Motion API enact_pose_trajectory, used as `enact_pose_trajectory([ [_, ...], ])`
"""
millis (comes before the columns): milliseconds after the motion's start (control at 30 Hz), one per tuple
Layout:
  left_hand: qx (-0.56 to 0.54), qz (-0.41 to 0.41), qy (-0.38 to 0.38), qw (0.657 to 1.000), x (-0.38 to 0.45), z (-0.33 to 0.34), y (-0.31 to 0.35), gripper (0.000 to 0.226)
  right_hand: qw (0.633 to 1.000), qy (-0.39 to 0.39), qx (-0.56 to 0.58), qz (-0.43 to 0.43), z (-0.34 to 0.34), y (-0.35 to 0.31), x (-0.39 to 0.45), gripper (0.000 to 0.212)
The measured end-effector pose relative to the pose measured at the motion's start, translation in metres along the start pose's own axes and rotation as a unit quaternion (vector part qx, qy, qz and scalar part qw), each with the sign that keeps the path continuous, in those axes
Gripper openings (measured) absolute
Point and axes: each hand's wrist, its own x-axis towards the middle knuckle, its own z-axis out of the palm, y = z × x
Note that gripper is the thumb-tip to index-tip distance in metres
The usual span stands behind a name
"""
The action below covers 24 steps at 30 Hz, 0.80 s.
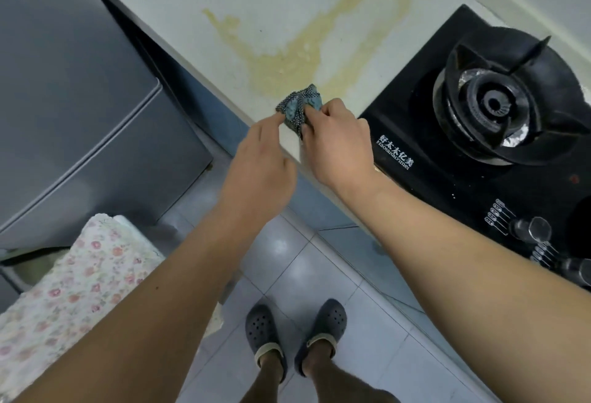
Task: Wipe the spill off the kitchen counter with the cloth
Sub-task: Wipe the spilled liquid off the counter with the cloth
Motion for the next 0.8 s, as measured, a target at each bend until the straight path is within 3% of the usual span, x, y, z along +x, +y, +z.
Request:
enact_pose_trajectory([
  [300, -0.017, -0.070, 0.060, 0.996, 0.054, -0.040, -0.016, 0.063, 0.989, -0.019, 0.095, -0.108, 0.017, -0.011, 0.035, 0.035],
  [500, -0.067, -0.126, 0.075, 0.987, 0.090, -0.073, -0.025, 0.073, 0.981, -0.026, 0.088, -0.172, 0.032, -0.059, 0.080, 0.018],
  [633, -0.080, -0.157, 0.108, 0.978, 0.109, -0.092, -0.040, 0.074, 0.979, -0.029, 0.078, -0.183, 0.035, -0.088, 0.115, 0.013],
  [800, -0.065, -0.134, 0.131, 0.980, 0.142, -0.117, -0.058, 0.064, 0.982, -0.040, 0.074, -0.169, 0.041, -0.115, 0.165, 0.020],
])
